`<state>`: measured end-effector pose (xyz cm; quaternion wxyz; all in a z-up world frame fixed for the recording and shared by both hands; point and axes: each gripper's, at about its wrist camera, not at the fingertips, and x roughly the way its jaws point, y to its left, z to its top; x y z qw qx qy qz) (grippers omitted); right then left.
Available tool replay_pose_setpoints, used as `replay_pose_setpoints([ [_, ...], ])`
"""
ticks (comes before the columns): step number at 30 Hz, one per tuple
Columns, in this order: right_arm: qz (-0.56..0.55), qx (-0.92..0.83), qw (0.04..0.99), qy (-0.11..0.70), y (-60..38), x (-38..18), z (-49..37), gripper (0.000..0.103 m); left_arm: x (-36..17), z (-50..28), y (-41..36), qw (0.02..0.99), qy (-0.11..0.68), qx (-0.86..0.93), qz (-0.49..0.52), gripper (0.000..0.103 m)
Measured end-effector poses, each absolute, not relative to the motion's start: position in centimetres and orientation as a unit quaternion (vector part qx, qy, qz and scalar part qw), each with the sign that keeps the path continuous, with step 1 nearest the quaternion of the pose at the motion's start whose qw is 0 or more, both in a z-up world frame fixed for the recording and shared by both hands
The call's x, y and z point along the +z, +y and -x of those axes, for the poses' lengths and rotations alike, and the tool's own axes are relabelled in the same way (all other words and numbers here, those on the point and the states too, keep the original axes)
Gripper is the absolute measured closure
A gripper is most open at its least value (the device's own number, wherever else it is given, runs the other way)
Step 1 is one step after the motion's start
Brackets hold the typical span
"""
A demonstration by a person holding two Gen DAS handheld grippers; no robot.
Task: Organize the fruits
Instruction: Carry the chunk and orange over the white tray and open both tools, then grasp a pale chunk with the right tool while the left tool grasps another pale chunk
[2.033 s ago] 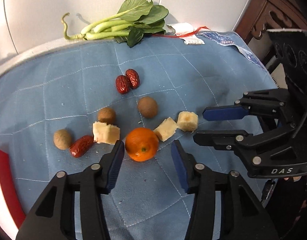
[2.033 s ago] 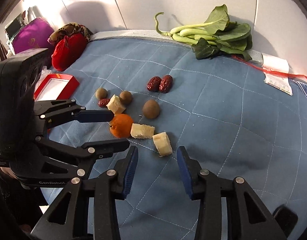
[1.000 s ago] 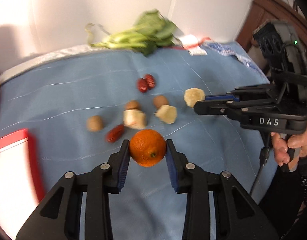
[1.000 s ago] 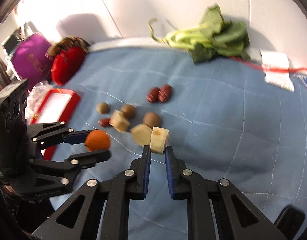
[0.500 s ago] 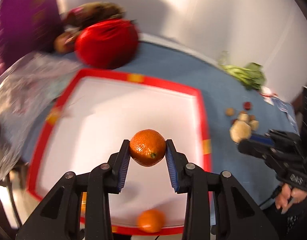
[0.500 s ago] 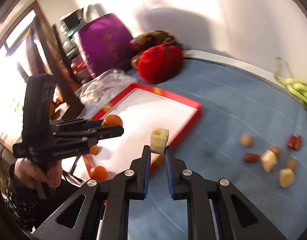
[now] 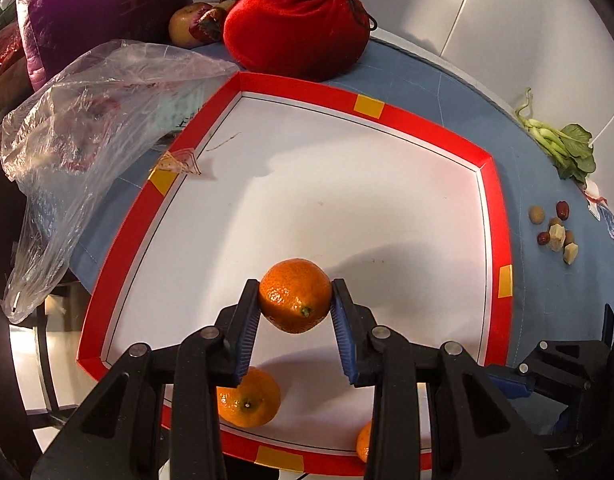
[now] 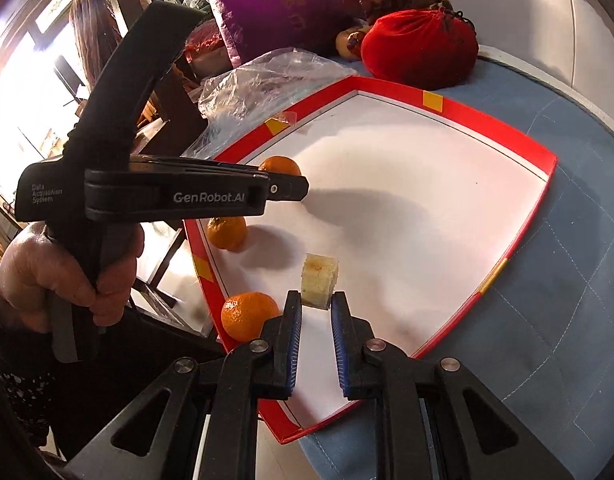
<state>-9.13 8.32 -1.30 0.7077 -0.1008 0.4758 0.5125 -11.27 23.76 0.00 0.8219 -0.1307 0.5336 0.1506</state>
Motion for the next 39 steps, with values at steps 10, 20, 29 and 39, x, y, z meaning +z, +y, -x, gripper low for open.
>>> replay_pose_setpoints([
  [10,0.054,0.511,0.738,0.438,4.0,3.6,8.4,0.074,5.0,8.9,19.5,0.879,0.446,0.154,0.071,0.047],
  [20,-0.024,0.402,0.818,0.412,-8.6,6.2,2.6,0.065,6.2,3.8,8.4,0.906,0.421,0.032,0.016,0.032],
  [29,-0.066,0.273,0.847,0.452,-20.9,3.4,-2.9,0.065,2.7,-0.6,-1.6,0.886,0.450,-0.061,-0.088,0.032],
  [39,-0.050,0.259,0.819,0.510,-19.8,-0.2,-4.7,0.065,0.5,-2.2,-3.2,0.864,0.480,-0.124,-0.095,0.032],
])
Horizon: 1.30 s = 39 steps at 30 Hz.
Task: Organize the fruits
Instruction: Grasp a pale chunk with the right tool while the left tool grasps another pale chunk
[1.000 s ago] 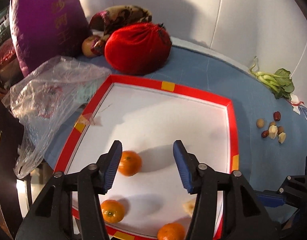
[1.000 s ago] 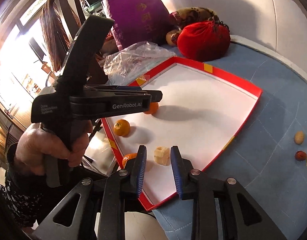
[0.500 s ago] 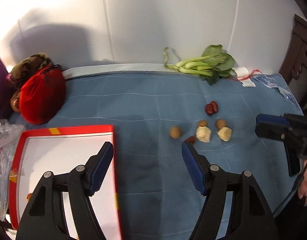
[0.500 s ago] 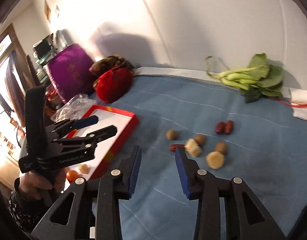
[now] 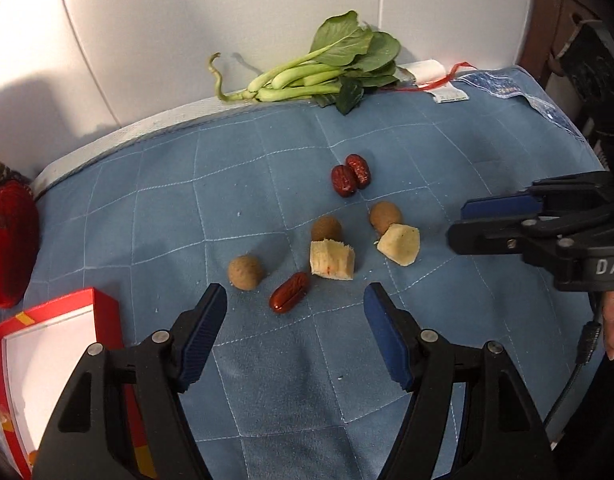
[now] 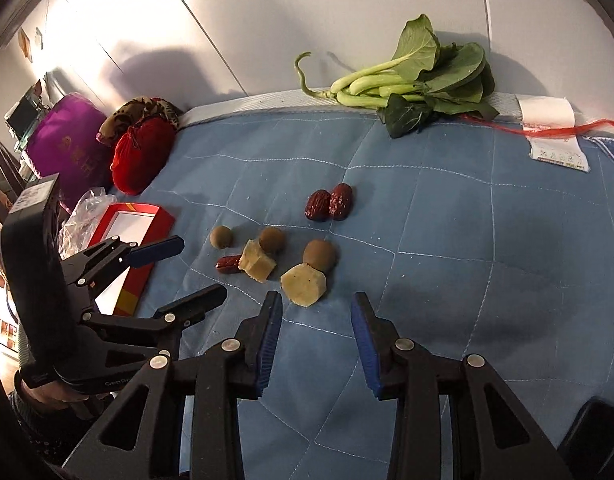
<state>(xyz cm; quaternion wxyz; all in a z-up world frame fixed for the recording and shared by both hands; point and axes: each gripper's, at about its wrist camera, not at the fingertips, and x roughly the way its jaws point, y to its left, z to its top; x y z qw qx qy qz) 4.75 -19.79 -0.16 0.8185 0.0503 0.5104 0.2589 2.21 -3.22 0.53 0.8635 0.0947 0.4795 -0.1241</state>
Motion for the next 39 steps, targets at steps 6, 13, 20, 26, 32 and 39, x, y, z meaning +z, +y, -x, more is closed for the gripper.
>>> replay_pose_setpoints([
  [6,-0.041,0.266,0.815,0.514,-18.1,-0.9,-5.1,0.065,0.0,-2.3,-2.6,0.857,0.483,-0.137,-0.114,0.032],
  [13,-0.025,0.239,0.812,0.531,-15.6,-2.9,-6.4,0.064,-0.1,-2.6,-2.1,0.856,0.485,-0.130,-0.123,0.032],
  [20,-0.019,0.227,0.812,0.538,-15.2,-3.7,-6.3,0.065,-0.1,-2.7,-2.3,0.857,0.484,-0.127,-0.120,0.032],
  [26,-0.018,0.222,0.811,0.540,-15.4,-4.0,-6.4,0.071,-0.4,-3.2,-3.2,0.856,0.486,-0.132,-0.117,0.032],
  [32,-0.027,0.215,0.807,0.549,-16.4,-3.2,-6.1,0.071,-0.3,-3.7,-4.4,0.854,0.485,-0.152,-0.108,0.032],
  [39,-0.084,0.196,0.806,0.552,-20.1,-1.7,-6.0,0.071,-0.2,-4.4,-4.9,0.855,0.482,-0.169,-0.087,0.032],
])
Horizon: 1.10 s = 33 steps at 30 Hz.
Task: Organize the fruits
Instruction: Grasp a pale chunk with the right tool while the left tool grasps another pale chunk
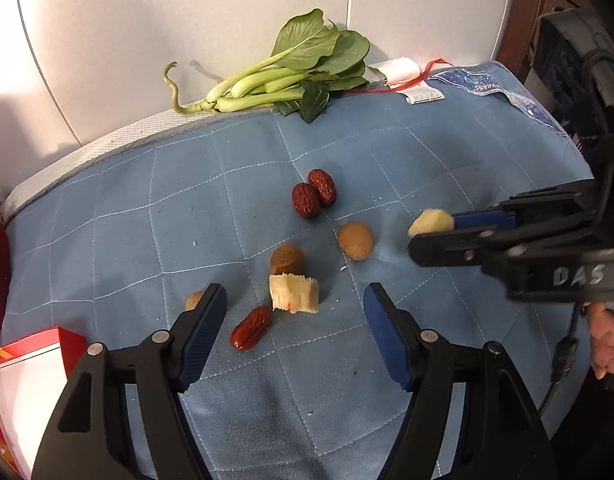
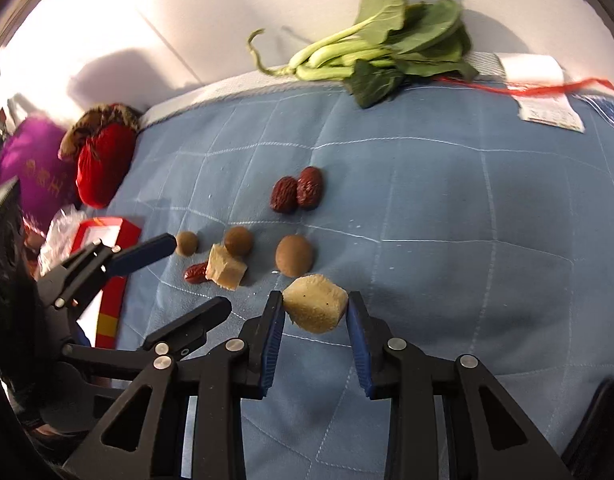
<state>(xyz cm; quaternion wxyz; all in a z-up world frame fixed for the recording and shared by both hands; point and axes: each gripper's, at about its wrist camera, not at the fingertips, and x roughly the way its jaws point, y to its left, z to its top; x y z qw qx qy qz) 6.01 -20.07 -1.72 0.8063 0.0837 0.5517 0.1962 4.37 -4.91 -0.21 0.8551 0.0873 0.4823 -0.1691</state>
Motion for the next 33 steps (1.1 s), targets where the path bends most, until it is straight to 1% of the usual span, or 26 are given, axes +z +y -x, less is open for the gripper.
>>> replay_pose_setpoints([
  [5,-0.102,0.193,0.812,0.541,-21.3,-0.6,-5.8,0.071,-1.1,-4.8,-4.9,0.851,0.491,-0.167,-0.081,0.032],
  [7,-0.103,0.192,0.812,0.542,-21.3,-0.6,-5.8,0.071,-1.3,-5.0,-4.9,0.851,0.493,-0.168,-0.075,0.034],
  [10,-0.107,0.191,0.809,0.545,-21.5,-0.6,-5.9,0.071,-1.5,-5.1,-5.1,0.849,0.494,-0.176,-0.069,0.040],
  [12,-0.113,0.192,0.808,0.545,-21.7,-0.6,-5.9,0.071,-1.7,-5.1,-5.3,0.847,0.496,-0.176,-0.071,0.047],
  [13,-0.114,0.192,0.809,0.544,-21.8,-0.5,-5.9,0.071,-1.8,-5.1,-5.4,0.846,0.498,-0.176,-0.071,0.048],
  [15,-0.114,0.191,0.810,0.543,-21.8,-0.4,-5.8,0.071,-2.1,-5.2,-5.5,0.843,0.503,-0.177,-0.071,0.057],
  [19,-0.116,0.189,0.810,0.542,-21.9,-0.5,-5.8,0.071,-2.3,-5.3,-5.5,0.843,0.506,-0.174,-0.064,0.064],
  [21,-0.118,0.188,0.810,0.542,-22.0,-0.5,-5.8,0.071,-2.3,-5.4,-5.3,0.845,0.503,-0.171,-0.059,0.070],
  [24,-0.119,0.188,0.810,0.542,-21.9,-0.5,-5.7,0.071,-2.3,-5.4,-5.2,0.846,0.501,-0.171,-0.057,0.074],
  [28,-0.120,0.188,0.811,0.541,-21.9,-0.5,-5.6,0.071,-2.5,-5.2,-5.2,0.847,0.500,-0.169,-0.070,0.075],
  [33,-0.120,0.189,0.812,0.540,-21.7,-0.4,-5.5,0.071,-2.6,-5.1,-5.2,0.850,0.497,-0.164,-0.063,0.075],
])
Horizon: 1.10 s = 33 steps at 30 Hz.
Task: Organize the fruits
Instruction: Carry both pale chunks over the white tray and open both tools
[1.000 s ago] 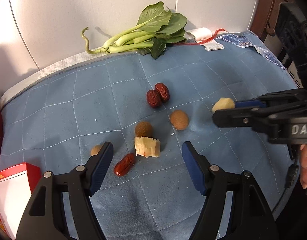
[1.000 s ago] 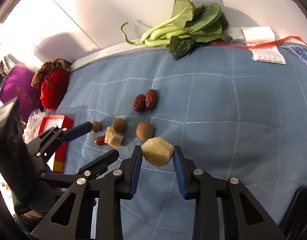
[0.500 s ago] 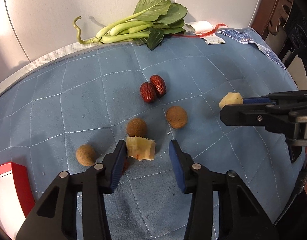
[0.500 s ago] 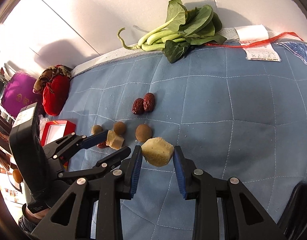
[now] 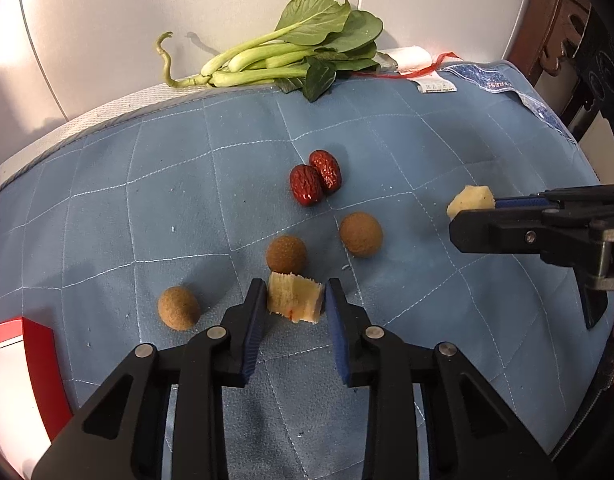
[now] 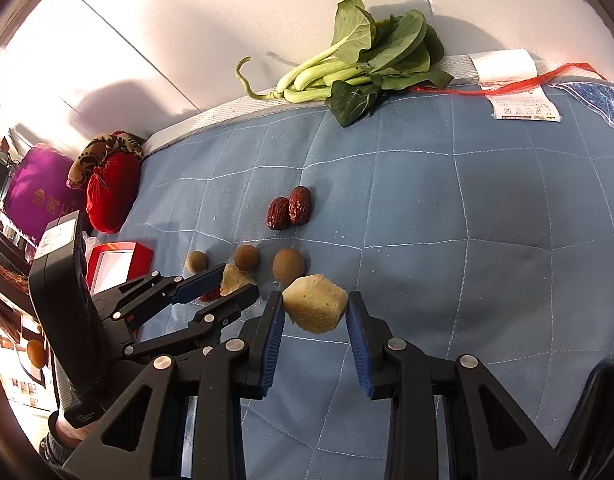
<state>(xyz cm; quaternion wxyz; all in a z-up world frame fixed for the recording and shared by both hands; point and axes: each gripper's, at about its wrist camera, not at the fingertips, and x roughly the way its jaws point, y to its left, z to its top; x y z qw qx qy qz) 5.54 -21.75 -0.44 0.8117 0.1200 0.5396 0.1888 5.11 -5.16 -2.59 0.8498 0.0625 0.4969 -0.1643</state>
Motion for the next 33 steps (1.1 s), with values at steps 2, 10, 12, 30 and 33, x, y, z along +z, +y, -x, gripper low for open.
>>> replay_pose_setpoints([
  [2,-0.121,0.190,0.811,0.539,-21.7,-0.5,-5.5,0.071,-2.5,-5.1,-5.0,0.852,0.496,-0.160,-0.052,0.076],
  [10,-0.119,0.205,0.818,0.525,-21.2,0.3,-5.1,0.071,-0.2,-3.8,-3.5,0.870,0.472,-0.140,-0.028,0.076],
  [12,-0.115,0.214,0.821,0.517,-20.8,0.7,-4.9,0.071,0.7,-2.8,-2.9,0.877,0.461,-0.135,-0.024,0.076],
  [30,-0.048,0.416,0.806,0.418,-6.0,4.6,1.3,0.071,7.6,6.3,12.3,0.920,0.373,0.124,-0.019,0.076],
  [33,-0.028,0.452,0.794,0.406,-2.9,4.8,3.1,0.071,7.6,7.1,13.9,0.916,0.367,0.157,-0.030,0.076],
])
